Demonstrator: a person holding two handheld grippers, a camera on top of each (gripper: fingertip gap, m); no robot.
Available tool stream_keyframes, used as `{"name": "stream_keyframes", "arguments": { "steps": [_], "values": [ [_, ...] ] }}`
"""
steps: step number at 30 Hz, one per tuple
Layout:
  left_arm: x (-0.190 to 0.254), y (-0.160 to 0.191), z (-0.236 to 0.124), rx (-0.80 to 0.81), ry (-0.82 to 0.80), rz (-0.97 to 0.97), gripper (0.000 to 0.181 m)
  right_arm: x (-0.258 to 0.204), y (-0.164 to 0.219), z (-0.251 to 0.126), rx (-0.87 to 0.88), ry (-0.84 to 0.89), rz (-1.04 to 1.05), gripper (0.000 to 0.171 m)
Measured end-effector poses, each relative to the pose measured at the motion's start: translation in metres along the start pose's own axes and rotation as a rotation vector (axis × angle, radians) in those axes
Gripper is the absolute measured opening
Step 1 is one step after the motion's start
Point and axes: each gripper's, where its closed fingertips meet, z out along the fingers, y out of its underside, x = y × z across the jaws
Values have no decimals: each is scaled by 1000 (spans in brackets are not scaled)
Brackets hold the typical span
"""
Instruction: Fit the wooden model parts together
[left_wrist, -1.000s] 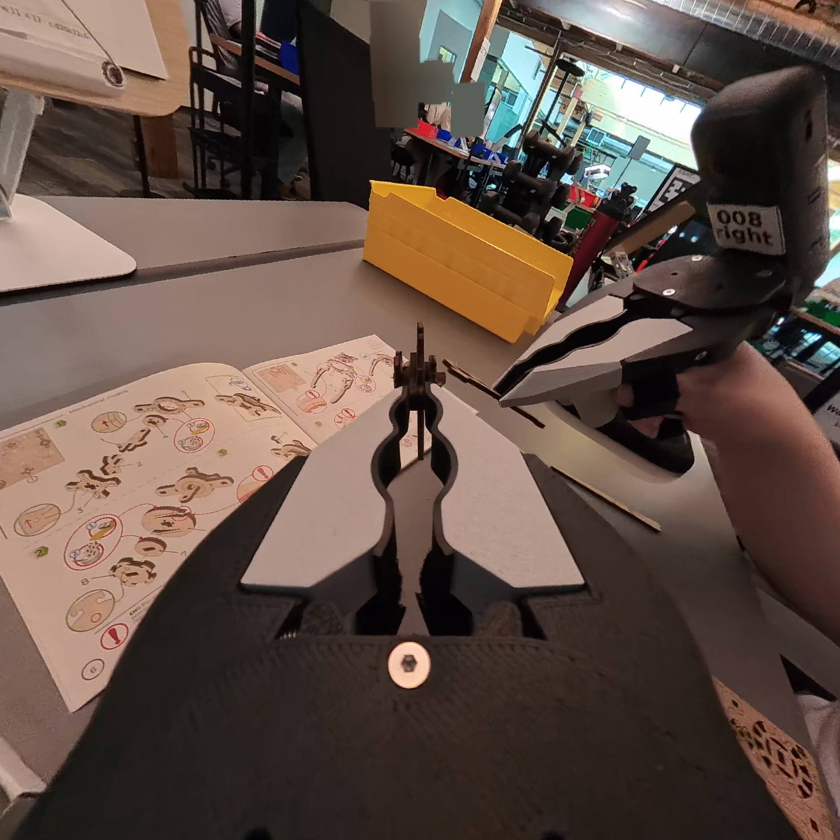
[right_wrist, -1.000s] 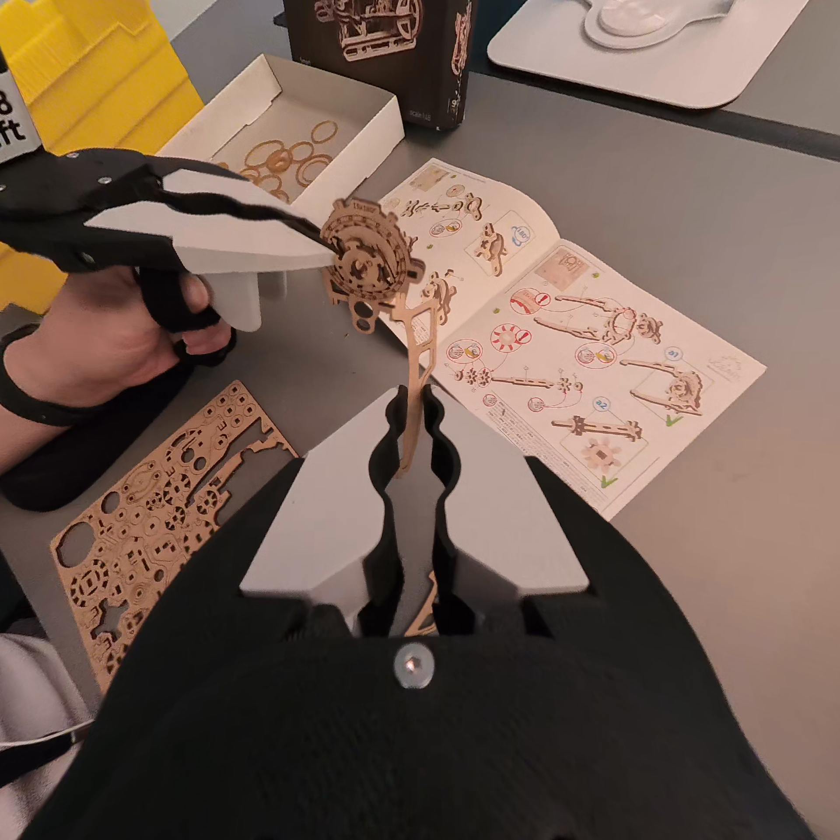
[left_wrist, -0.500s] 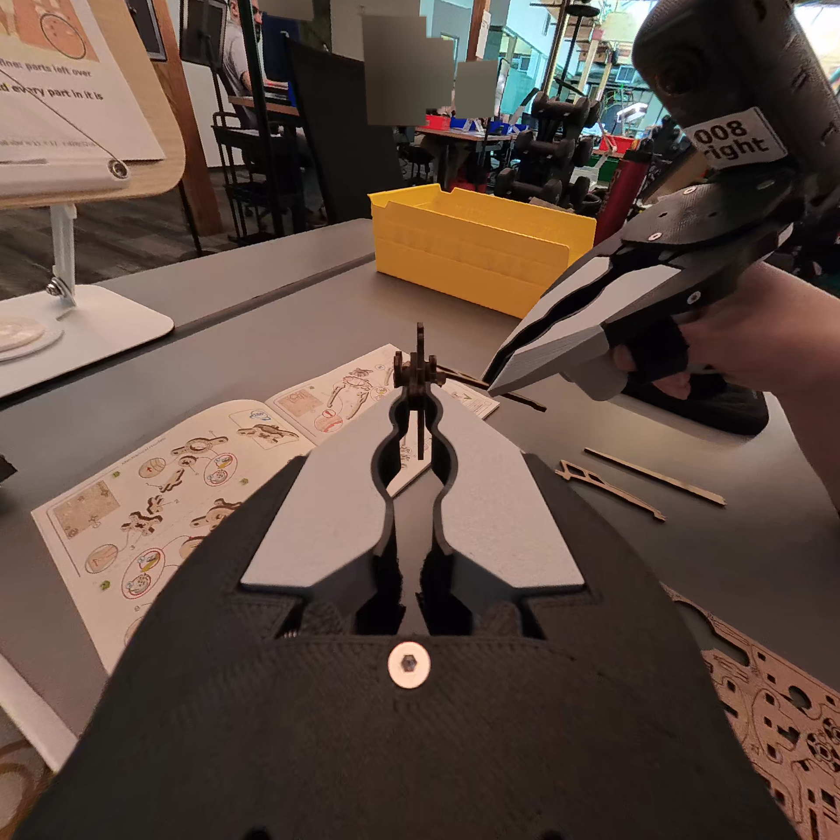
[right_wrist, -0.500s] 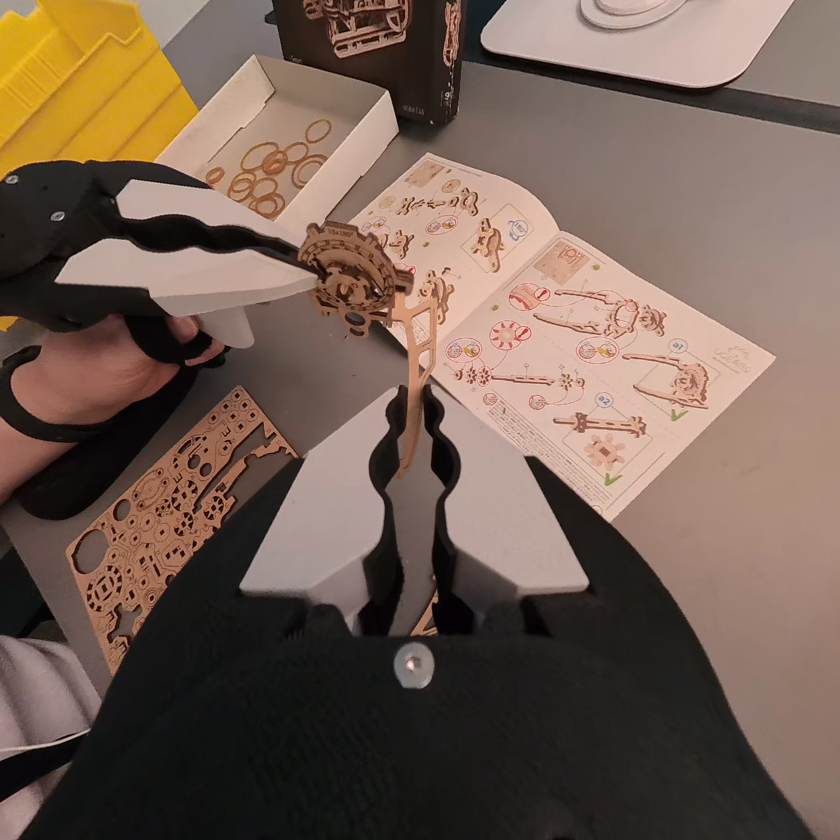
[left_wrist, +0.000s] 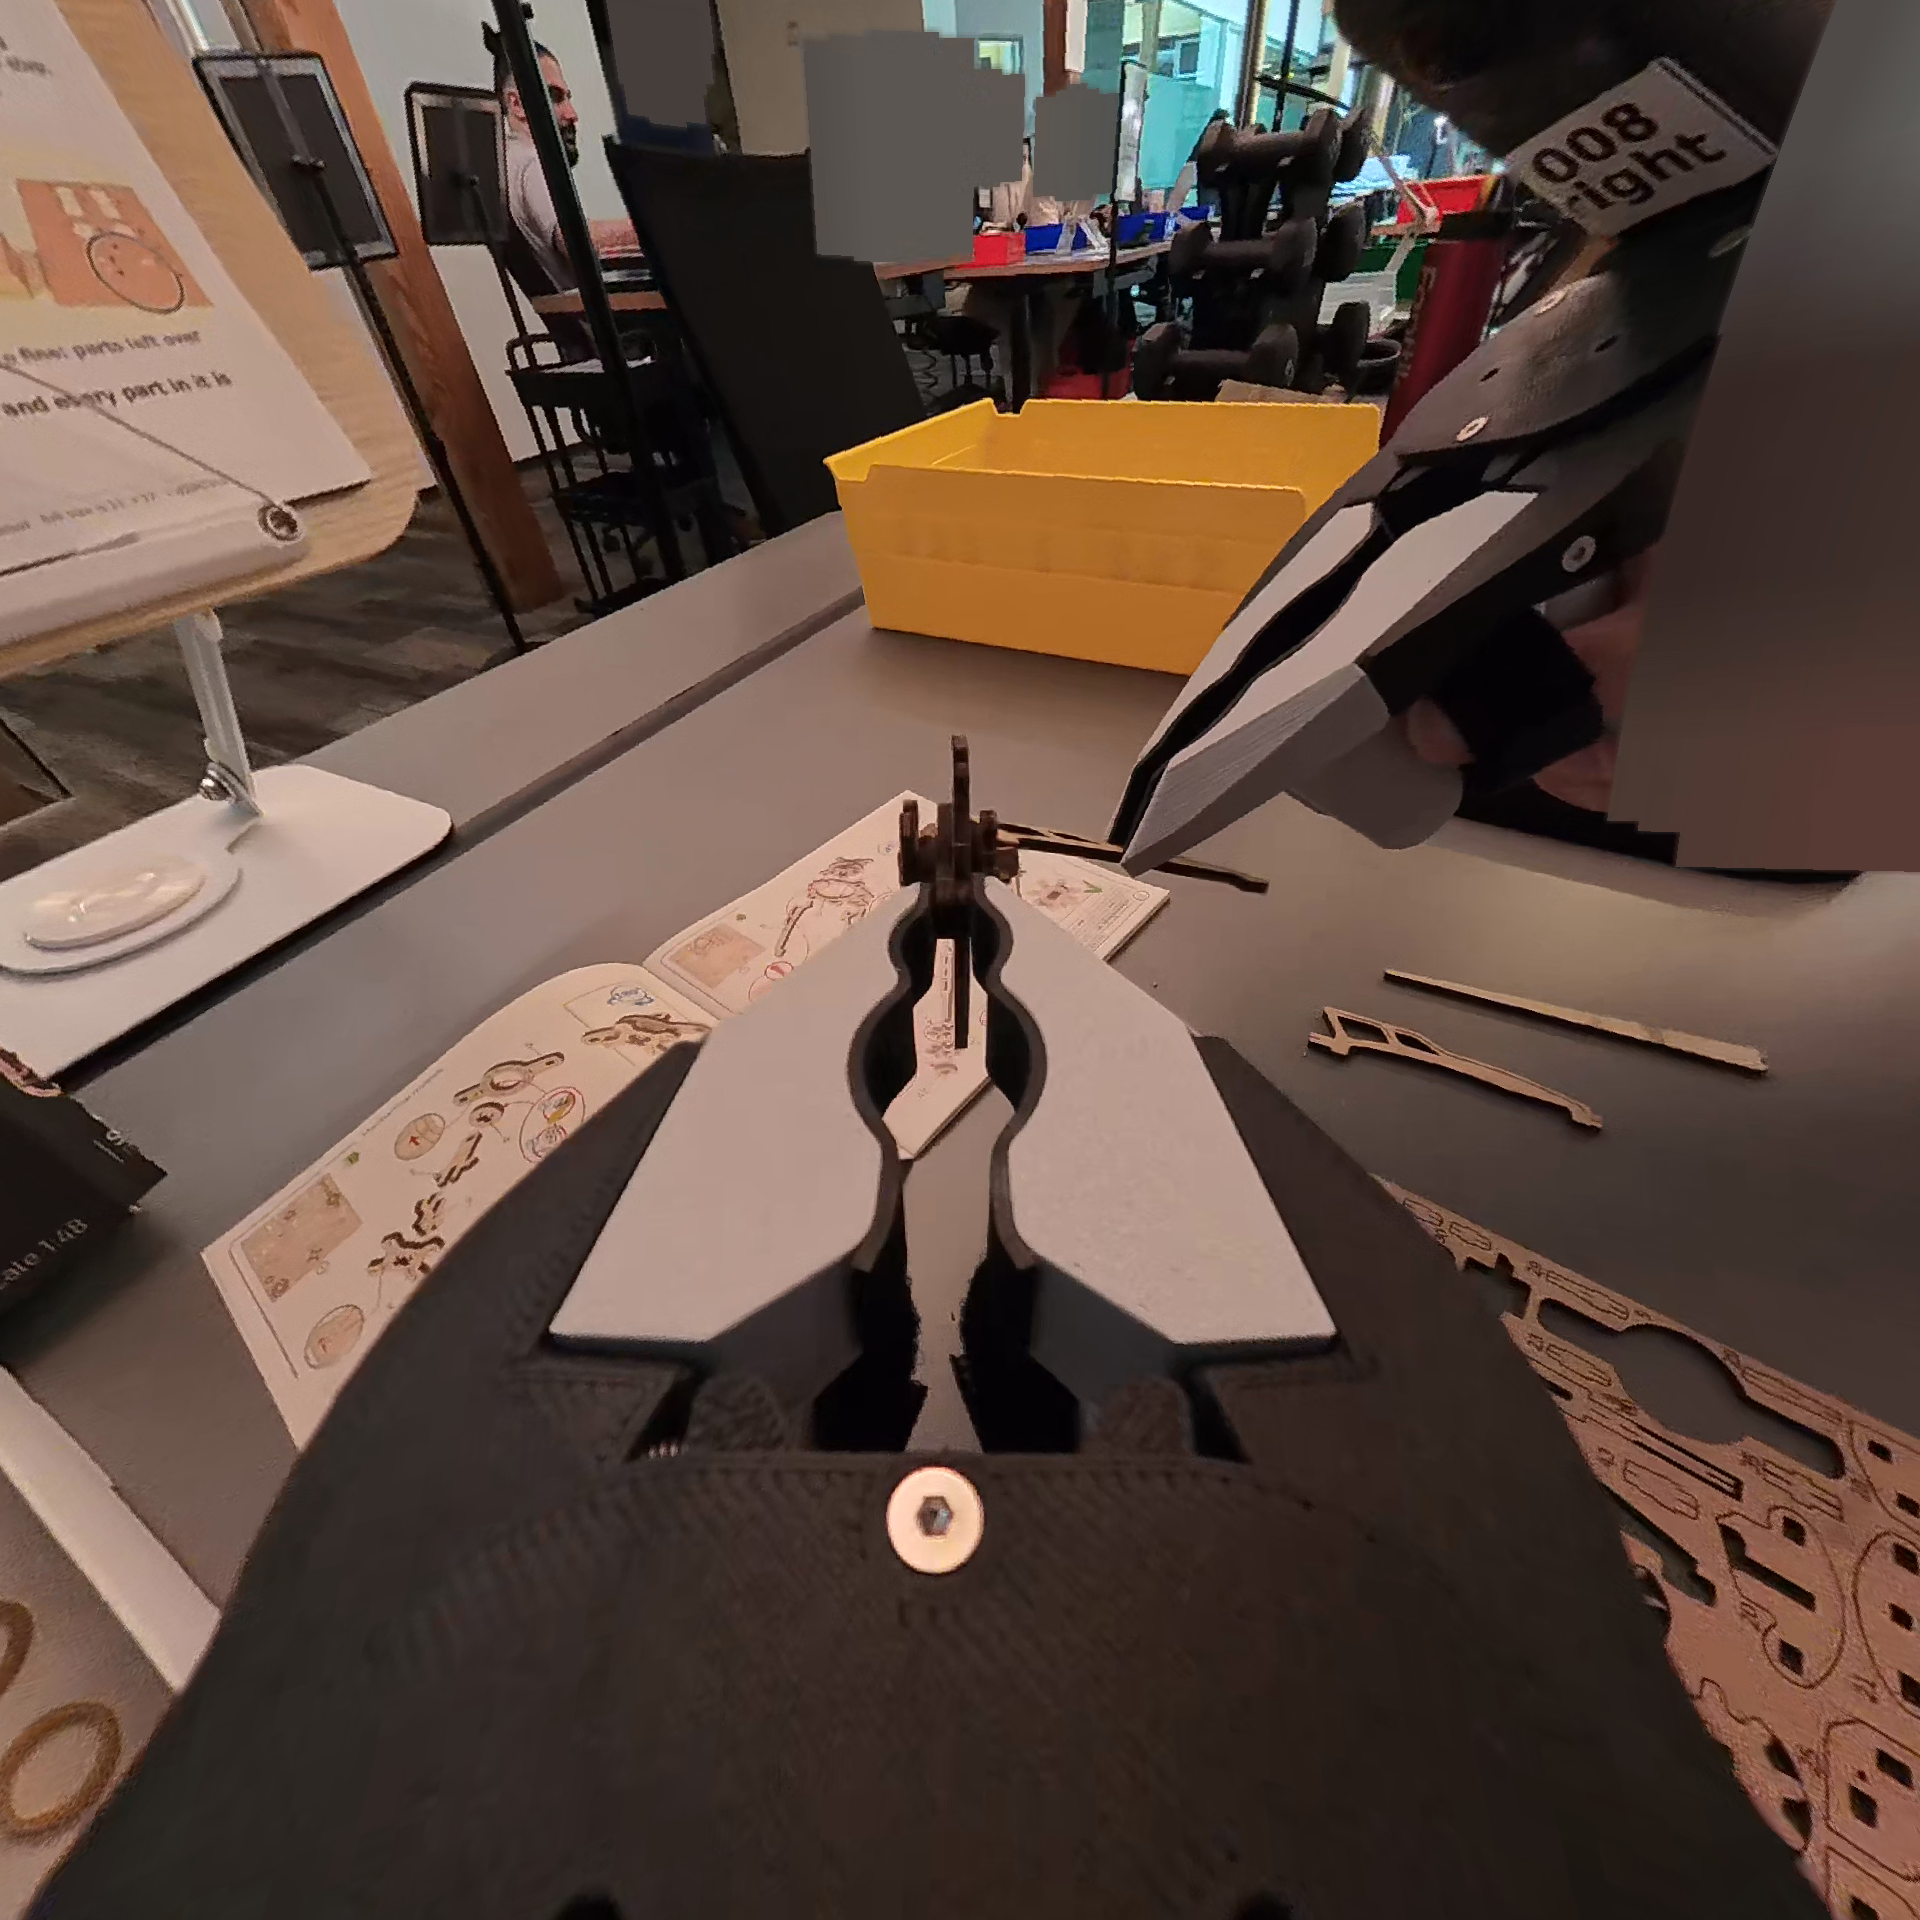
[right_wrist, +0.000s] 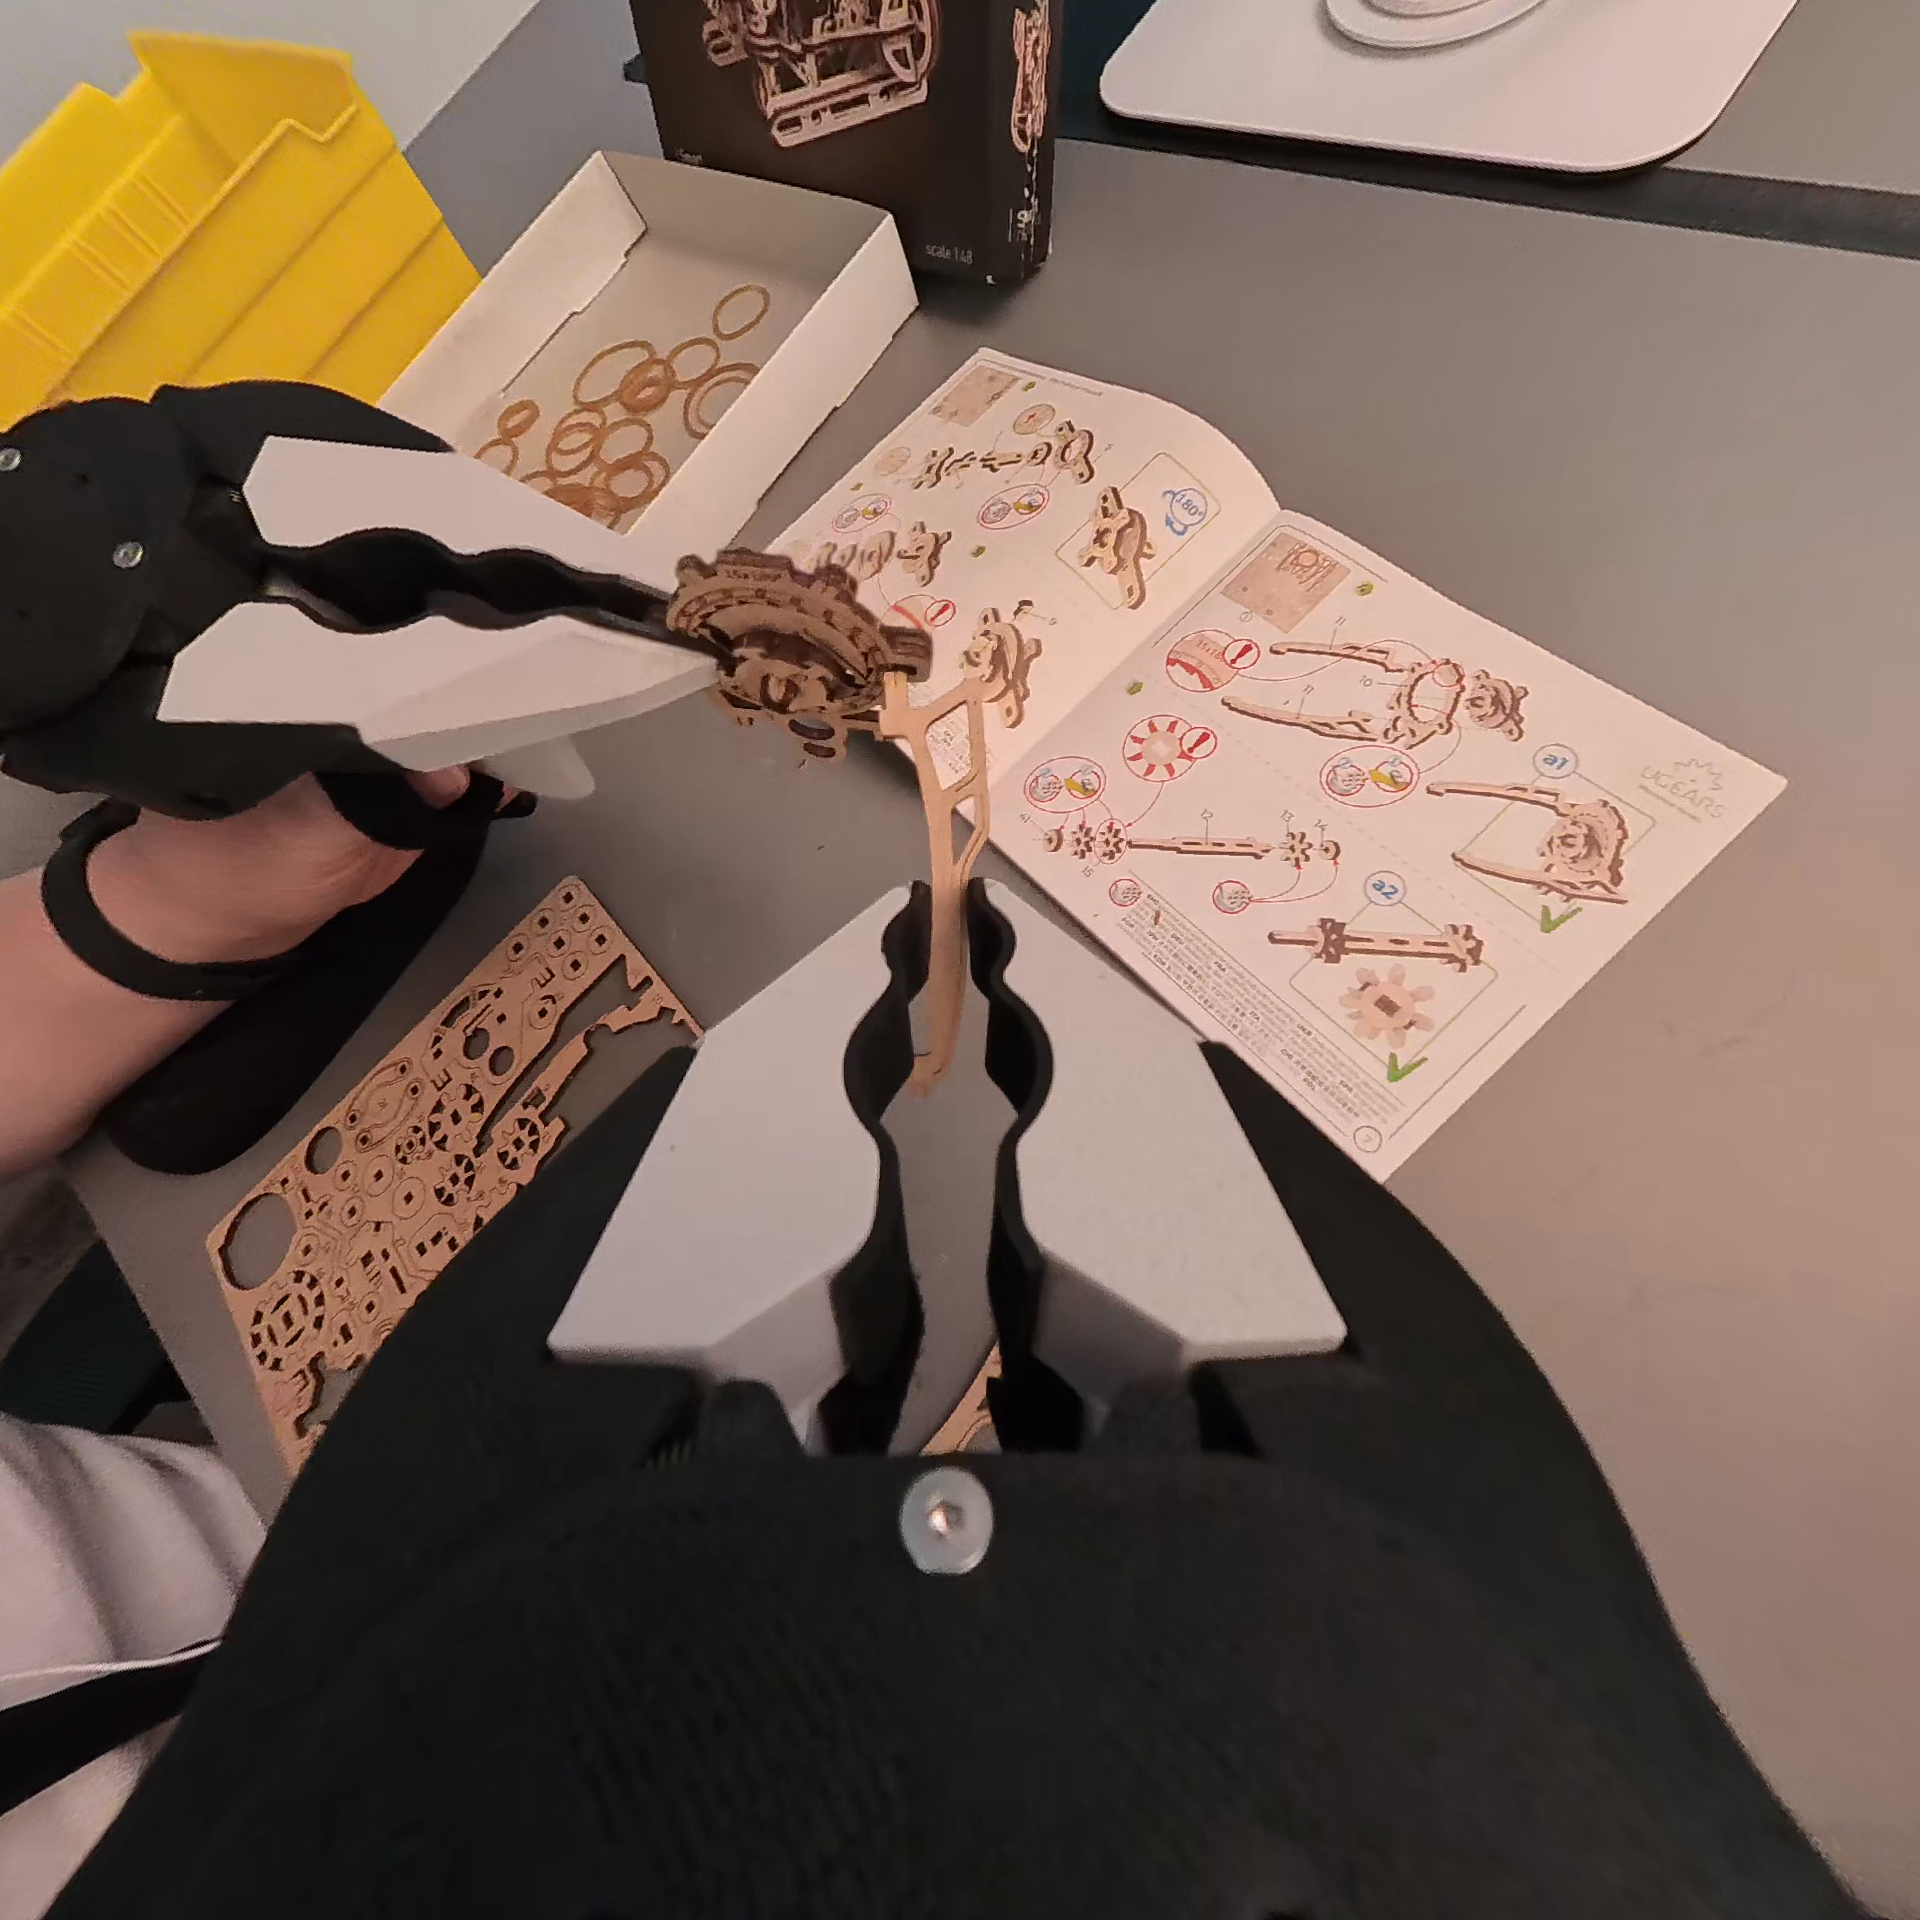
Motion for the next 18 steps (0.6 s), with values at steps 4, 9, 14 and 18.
{"name": "stream_keyframes", "arguments": {
  "steps": [4,9,14,18],
  "values": [
    [4,-3,-1,14,17,34,3,-1,0,-4,9,-35,27,6],
    [9,-6,-2,29,52,49,3,0,2,-10,16,-40,25,6],
    [11,-6,-2,20,30,118,3,-1,0,-12,36,-49,38,6],
    [13,-7,-2,23,10,163,4,-1,0,-13,50,-39,30,6]
  ]
}}
